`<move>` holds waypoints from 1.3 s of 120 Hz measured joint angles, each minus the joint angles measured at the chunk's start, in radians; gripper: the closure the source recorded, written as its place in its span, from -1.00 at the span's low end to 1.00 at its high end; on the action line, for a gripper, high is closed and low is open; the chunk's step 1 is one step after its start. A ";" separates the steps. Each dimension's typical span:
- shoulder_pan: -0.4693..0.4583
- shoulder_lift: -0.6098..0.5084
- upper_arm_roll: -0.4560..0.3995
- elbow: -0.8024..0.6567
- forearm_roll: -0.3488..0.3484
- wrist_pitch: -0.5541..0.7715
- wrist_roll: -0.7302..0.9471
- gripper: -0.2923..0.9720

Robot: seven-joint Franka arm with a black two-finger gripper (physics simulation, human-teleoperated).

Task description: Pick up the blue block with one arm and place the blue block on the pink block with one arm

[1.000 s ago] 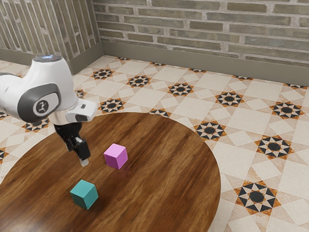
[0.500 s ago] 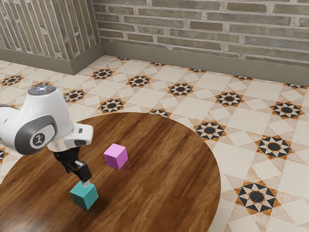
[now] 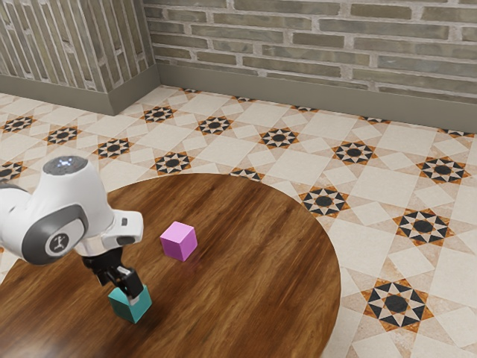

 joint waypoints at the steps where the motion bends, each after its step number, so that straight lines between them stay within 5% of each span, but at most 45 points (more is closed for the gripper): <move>1: 0.000 0.002 0.000 0.000 0.000 0.002 -0.001 -0.54; 156: 0.005 0.136 0.035 -0.028 0.021 0.224 0.124 -0.54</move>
